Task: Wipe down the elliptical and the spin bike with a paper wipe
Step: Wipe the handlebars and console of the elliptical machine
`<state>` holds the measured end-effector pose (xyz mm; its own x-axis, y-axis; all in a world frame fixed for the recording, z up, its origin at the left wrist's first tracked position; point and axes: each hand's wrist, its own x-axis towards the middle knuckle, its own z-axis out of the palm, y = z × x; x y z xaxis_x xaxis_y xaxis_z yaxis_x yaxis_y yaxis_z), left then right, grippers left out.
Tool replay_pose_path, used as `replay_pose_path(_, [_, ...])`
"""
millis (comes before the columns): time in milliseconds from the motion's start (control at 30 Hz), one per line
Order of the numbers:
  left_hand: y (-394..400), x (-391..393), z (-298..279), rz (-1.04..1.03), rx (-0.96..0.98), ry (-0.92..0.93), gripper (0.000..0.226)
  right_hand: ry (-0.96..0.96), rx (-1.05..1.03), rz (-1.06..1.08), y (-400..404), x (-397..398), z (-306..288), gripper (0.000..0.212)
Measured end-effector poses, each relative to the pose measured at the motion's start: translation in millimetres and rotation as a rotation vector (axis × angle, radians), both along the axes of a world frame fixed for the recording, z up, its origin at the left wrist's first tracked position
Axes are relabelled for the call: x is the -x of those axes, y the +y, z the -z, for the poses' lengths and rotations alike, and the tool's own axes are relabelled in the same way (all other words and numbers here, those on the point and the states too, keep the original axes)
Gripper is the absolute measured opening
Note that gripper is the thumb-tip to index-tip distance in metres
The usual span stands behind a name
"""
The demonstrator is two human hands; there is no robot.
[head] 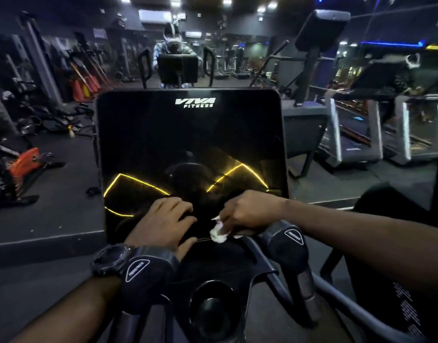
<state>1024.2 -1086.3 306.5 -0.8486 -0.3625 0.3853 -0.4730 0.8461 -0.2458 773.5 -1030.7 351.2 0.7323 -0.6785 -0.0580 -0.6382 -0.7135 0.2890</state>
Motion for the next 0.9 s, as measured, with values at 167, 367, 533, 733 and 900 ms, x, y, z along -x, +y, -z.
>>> replay_pose_path(167, [1,16,-14,0.205,0.040,-0.169,0.029,-0.216,0.160,0.348,64,78,37,0.005])
replay_pose_path(367, [-6,28,-14,0.318,-0.003,-0.290,0.016,-0.507,0.328,0.580,88,66,81,0.019])
replay_pose_path(533, [-11,39,-29,0.371,0.012,-0.387,0.026,-0.770,0.359,0.648,97,73,83,0.012])
replay_pose_path(733, [-8,71,-60,0.230,-0.034,-0.766,0.044,-0.791,0.425,0.654,74,49,72,0.025])
replay_pose_path(900, [-5,90,-66,0.227,-0.020,-0.888,0.046,-0.851,0.511,0.733,73,64,66,0.015])
